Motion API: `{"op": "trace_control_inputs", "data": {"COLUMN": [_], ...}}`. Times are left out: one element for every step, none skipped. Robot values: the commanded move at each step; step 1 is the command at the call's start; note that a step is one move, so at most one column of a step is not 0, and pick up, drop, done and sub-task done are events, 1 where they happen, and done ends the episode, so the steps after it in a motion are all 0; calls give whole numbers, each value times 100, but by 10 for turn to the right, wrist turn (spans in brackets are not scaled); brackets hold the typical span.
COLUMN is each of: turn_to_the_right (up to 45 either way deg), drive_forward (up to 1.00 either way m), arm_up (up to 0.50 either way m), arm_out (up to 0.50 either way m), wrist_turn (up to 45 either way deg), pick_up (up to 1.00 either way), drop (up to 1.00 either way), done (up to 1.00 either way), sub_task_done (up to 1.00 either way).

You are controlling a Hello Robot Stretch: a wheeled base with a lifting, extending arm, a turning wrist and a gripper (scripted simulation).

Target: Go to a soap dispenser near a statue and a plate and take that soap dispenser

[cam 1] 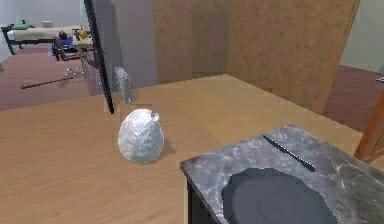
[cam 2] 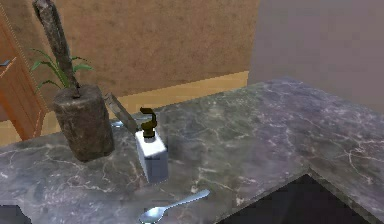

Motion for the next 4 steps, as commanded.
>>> {"op": "trace_control_inputs", "data": {"turn_to_the_right": [0,0,0,0], "drive_forward": [0,0,0,0], "arm_up": [50,38,0,0], "arm_out": [0,0,14,0], "wrist_turn": [0,0,0,450], "pick_up": [0,0,0,0], "drop": [0,0,0,0], "done": [0,0,0,0], "sub_task_done": [0,0,0,0]}}
